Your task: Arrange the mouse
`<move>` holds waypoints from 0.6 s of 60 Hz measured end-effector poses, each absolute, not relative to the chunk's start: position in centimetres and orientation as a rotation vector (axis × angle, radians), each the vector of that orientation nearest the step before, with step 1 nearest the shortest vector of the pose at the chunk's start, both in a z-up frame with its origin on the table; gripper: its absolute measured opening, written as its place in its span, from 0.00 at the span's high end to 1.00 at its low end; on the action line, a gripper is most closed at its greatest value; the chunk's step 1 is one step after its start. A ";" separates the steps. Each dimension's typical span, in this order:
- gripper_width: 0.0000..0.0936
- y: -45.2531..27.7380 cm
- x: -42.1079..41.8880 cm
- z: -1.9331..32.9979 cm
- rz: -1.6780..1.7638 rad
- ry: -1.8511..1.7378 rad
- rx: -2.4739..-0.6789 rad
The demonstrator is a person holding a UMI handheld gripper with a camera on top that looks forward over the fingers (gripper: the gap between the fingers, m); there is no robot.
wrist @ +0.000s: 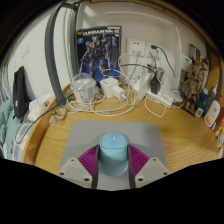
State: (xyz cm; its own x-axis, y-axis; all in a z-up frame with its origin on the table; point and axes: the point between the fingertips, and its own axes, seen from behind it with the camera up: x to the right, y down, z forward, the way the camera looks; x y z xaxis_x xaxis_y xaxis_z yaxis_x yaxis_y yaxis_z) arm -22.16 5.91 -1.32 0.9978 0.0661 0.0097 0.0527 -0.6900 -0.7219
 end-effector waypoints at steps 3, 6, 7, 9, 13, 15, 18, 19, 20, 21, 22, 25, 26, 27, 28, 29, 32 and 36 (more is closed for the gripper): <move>0.49 5.8 -22.2 -1.6 0.033 -0.067 -2.349; 0.46 5.7 -22.2 -1.6 0.045 -0.055 -2.361; 0.42 5.7 -22.3 -1.6 0.050 -0.052 -2.367; 0.29 5.5 -22.1 -1.6 0.051 -0.042 -2.381; 0.07 5.2 -21.4 -0.6 0.032 -0.027 -2.387; 0.06 5.0 -21.1 0.4 0.033 -0.035 -2.378; 0.07 4.6 -20.8 2.3 0.038 -0.043 -2.352; 0.07 4.4 -20.7 3.0 0.043 -0.046 -2.347; 0.07 4.1 -20.5 3.7 0.054 -0.052 -2.342; 0.07 3.9 -20.4 4.4 0.063 -0.057 -2.337; 0.07 3.6 -20.3 5.2 0.071 -0.060 -2.330; 0.07 2.6 -19.6 7.6 0.093 -0.063 -2.310; 0.07 2.3 -19.5 8.3 0.092 -0.060 -2.303; 0.07 1.8 -19.0 9.2 0.100 -0.064 -2.297; 0.07 1.4 -18.6 10.0 0.103 -0.066 -2.290; 0.07 1.0 -18.2 10.8 0.106 -0.068 -2.283; 0.07 -0.3 -16.9 13.2 0.115 -0.072 -2.257; 0.07 -2.1 -15.2 15.8 0.116 -0.075 -2.235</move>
State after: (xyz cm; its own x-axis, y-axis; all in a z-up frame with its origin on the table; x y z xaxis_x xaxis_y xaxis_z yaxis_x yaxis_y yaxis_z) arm -15.18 -2.07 15.83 0.9938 0.0948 -0.0572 0.0137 -0.6179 -0.7861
